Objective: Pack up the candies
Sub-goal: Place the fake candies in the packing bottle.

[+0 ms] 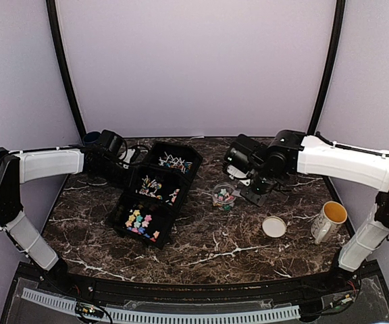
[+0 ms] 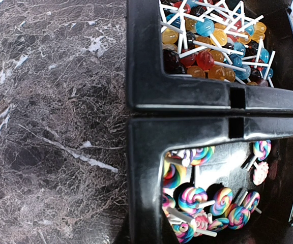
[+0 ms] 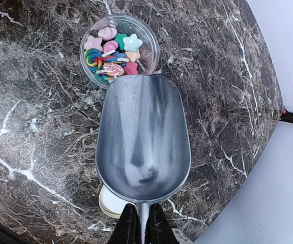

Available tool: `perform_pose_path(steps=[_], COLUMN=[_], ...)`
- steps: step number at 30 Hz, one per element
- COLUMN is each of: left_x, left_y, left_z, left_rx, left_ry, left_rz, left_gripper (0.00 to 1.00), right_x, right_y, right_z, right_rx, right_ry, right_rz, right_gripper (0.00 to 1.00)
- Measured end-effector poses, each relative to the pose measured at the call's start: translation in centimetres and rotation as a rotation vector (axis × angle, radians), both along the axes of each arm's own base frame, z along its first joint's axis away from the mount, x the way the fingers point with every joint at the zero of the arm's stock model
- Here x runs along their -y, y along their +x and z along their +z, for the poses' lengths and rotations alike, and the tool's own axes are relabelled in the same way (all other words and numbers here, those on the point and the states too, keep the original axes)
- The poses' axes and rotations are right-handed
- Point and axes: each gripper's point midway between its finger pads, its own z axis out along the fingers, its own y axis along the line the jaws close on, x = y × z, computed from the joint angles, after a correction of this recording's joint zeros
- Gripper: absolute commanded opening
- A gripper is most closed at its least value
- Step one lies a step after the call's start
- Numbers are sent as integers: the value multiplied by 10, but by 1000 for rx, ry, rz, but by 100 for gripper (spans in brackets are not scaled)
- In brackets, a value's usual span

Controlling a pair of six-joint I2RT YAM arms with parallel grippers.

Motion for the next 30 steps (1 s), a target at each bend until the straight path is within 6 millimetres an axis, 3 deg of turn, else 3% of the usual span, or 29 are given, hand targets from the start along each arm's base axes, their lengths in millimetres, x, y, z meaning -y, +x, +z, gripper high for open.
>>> perform_pose_path(steps=[15,30], left_x=[0,0], left_y=[0,0], left_z=[0,0], left_rx=[0,0], left_ry=[0,-1], left_rz=[0,0], left_gripper=[0,0], right_x=[-9,-45], right_y=[7,20], right_z=[-14,-27], right_rx=[-20,3], right_ry=[-45,-31], right_rz=[23,89], right_gripper=[0,0])
